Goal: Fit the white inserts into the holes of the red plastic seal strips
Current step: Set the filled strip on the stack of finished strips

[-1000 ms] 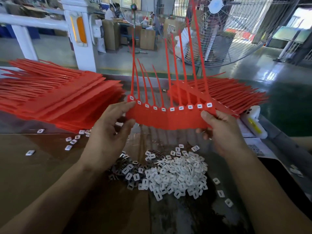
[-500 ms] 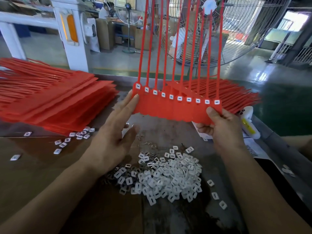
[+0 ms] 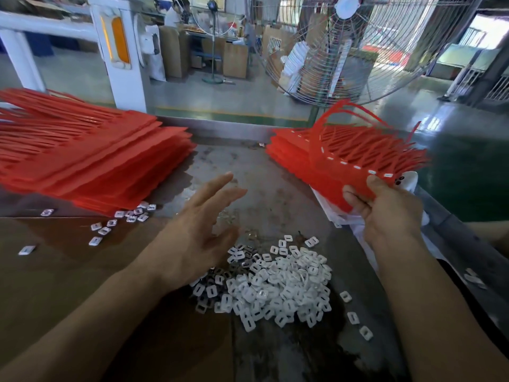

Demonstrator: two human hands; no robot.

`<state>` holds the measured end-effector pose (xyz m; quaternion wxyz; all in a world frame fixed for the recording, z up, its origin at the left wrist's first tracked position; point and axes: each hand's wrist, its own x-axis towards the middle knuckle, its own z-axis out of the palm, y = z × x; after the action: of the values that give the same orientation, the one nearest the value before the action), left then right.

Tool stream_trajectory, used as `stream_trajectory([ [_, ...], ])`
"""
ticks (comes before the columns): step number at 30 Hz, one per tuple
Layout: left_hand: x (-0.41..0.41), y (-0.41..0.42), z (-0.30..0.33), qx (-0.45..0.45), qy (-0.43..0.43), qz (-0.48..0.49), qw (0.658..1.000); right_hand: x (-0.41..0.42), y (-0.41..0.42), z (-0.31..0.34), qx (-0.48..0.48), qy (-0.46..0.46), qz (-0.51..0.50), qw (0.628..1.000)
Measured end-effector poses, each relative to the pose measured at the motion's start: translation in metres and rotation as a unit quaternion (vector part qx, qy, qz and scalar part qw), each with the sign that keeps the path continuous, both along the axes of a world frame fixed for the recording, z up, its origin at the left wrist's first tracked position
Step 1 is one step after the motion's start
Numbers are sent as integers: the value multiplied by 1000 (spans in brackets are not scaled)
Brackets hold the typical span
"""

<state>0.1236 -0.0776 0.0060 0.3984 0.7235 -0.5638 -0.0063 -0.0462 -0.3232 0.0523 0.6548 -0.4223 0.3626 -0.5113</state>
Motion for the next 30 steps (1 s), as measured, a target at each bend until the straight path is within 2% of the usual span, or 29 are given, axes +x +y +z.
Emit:
stream_trajectory([
  [3, -2, 0, 1, -5, 0, 2, 1000, 0, -1, 4, 3, -3, 5, 1000],
  [7, -5, 1, 2, -12, -2, -4, 1000, 4, -6, 9, 2, -60, 69, 996],
  [9, -6, 2, 2, -8, -10, -2, 1000, 5, -8, 6, 0, -56, 81, 995],
  [11, -5, 3, 3, -6, -21, -2, 1000, 7, -10, -1, 8, -14, 80, 997],
  [16, -4, 4, 3, -6, -19, 20, 1000, 6, -14, -14, 32, 163, 100, 981],
  [18, -2, 4, 4, -21, 27, 43, 998, 7, -13, -14, 20, 193, 117, 974],
  [20, 2, 4, 4, -56, 128, 73, 988, 12, -5, -15, -5, 215, 156, 964],
  [23, 13, 8, 6, -119, 296, 128, 939, 22, 13, -17, -74, 246, 219, 941],
  [25, 21, 12, 10, -165, 414, 144, 884, 26, 23, -21, -138, 278, 244, 919],
  [27, 29, 15, 12, -222, 475, 155, 837, 28, 29, -25, -180, 300, 259, 900],
  [30, 40, 16, 14, -319, 545, 143, 762, 28, 30, -27, -198, 306, 266, 893],
])
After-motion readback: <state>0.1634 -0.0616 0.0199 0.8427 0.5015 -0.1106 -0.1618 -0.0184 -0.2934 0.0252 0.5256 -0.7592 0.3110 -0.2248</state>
